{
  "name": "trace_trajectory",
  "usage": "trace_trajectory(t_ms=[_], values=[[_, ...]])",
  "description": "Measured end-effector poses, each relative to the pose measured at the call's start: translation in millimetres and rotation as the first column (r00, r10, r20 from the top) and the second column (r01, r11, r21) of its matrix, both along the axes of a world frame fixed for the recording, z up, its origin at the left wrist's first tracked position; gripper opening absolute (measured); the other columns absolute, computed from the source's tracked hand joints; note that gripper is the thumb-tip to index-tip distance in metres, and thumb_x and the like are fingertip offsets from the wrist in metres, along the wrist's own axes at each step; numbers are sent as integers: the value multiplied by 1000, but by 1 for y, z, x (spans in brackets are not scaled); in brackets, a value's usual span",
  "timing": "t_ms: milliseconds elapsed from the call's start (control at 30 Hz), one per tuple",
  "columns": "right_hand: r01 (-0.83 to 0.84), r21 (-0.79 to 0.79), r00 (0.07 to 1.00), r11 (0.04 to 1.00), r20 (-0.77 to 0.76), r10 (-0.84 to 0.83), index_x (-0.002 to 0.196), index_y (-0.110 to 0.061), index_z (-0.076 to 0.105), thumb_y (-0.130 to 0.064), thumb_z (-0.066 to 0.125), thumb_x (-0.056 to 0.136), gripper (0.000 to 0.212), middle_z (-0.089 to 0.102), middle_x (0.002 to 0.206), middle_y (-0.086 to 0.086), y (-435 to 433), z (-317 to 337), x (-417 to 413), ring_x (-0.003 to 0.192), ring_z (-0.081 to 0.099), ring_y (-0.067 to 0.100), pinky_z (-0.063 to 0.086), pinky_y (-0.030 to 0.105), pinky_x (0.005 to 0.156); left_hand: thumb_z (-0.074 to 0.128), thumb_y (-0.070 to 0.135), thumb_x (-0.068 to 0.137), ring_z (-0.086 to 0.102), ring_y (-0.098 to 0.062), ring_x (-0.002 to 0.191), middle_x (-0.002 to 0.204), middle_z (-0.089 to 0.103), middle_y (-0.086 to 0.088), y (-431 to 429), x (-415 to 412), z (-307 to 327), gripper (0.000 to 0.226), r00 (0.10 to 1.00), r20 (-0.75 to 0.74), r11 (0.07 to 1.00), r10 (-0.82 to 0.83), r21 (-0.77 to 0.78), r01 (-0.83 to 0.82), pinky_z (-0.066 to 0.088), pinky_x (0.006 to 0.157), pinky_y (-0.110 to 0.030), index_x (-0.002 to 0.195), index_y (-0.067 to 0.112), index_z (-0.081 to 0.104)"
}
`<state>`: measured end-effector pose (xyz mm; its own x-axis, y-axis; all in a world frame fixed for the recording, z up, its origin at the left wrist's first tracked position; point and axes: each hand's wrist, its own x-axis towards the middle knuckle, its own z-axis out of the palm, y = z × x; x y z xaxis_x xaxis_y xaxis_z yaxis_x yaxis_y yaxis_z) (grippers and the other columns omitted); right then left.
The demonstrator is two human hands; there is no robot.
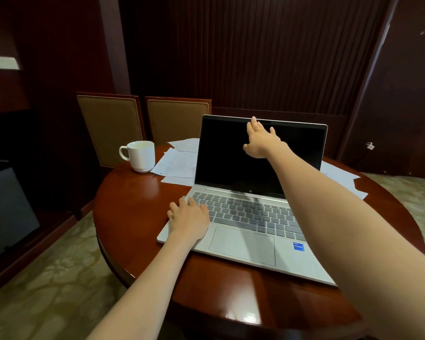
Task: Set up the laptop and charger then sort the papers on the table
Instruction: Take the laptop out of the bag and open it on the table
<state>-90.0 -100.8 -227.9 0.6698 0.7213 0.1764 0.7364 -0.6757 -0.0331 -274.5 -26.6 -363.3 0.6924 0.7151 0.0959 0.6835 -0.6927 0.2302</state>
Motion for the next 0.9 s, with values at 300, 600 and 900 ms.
trace_trajectory(t_ms=[300,600,900], values=[[-19,187,976,982,-210,59,150,-9,2,-25,43,96,70,-9,159,8,-30,-44,-34,147,-5,24,2,45,117,22,31,100,34,-35,125,143,34,-18,3,3,2,48,1000,-19,999,22,-31,-23,29,104,-42,137,4,34],[493,297,811,818,-497,-308,141,-4,31,-24,46,93,54,44,138,17,-126,-118,-62,122,46,34,42,37,98,27,32,98,30,-37,128,141,35,-23,2,5,7,53,992,60,984,115,-143,-106,26,106,-42,138,-2,34],[615,438,703,656,-681,-205,107,-2,45,-12,47,91,20,48,86,7,-152,-117,-57,79,46,16,37,28,73,25,35,98,29,-36,128,140,37,-21,1,8,6,54,967,125,953,220,-241,-186,27,106,-43,135,-2,40]])
